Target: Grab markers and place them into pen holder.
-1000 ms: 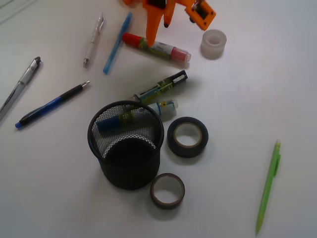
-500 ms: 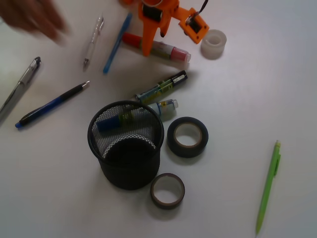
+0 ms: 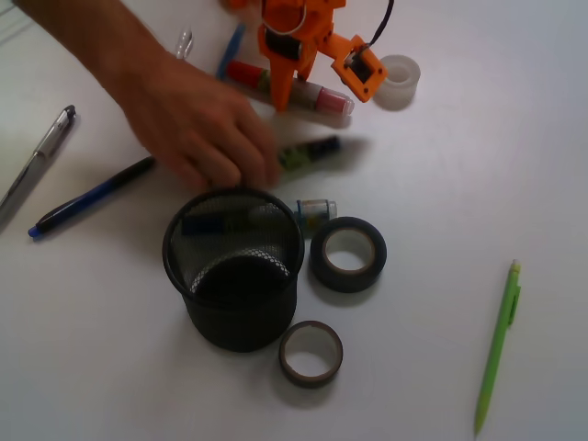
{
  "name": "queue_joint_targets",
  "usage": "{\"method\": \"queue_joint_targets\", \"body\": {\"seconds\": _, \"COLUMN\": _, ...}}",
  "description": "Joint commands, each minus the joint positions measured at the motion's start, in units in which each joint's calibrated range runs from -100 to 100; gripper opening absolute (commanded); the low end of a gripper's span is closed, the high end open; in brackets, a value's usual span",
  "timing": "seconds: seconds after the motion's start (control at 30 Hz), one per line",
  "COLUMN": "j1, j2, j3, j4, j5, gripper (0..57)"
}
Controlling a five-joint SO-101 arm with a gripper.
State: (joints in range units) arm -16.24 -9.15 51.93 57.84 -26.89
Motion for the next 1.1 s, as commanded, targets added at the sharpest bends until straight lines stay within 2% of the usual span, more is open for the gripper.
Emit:
{"method": "queue_joint_targets", "body": {"seconds": 0.0, "j1": -0.4, "j2": 0.5, "j3": -0.2, "j4": 0.3, "j5": 0.2, "gripper": 0.0}}
{"method": "queue_joint_targets", "body": {"seconds": 0.3, "j1": -0.8, "j2": 0.3, "j3": -3.7, "j4": 1.9, "j5": 0.2, "gripper": 0.4}}
{"method": "queue_joint_targets", "body": {"seconds": 0.47, "j1": -3.5, "j2": -1.7, "j3": -23.5, "j4": 8.7, "j5": -0.8, "gripper": 0.4}}
{"method": "queue_joint_targets", "body": {"seconds": 0.67, "j1": -2.3, "j2": -1.9, "j3": -42.7, "j4": 7.9, "j5": -6.1, "gripper": 0.4}}
{"method": "queue_joint_targets", "body": {"seconds": 0.83, "j1": 2.2, "j2": -1.9, "j3": -49.7, "j4": -6.0, "j5": -12.5, "gripper": 0.4}}
{"method": "queue_joint_targets", "body": {"seconds": 1.07, "j1": 7.8, "j2": 1.0, "j3": -44.4, "j4": -39.4, "j5": -23.2, "gripper": 0.4}}
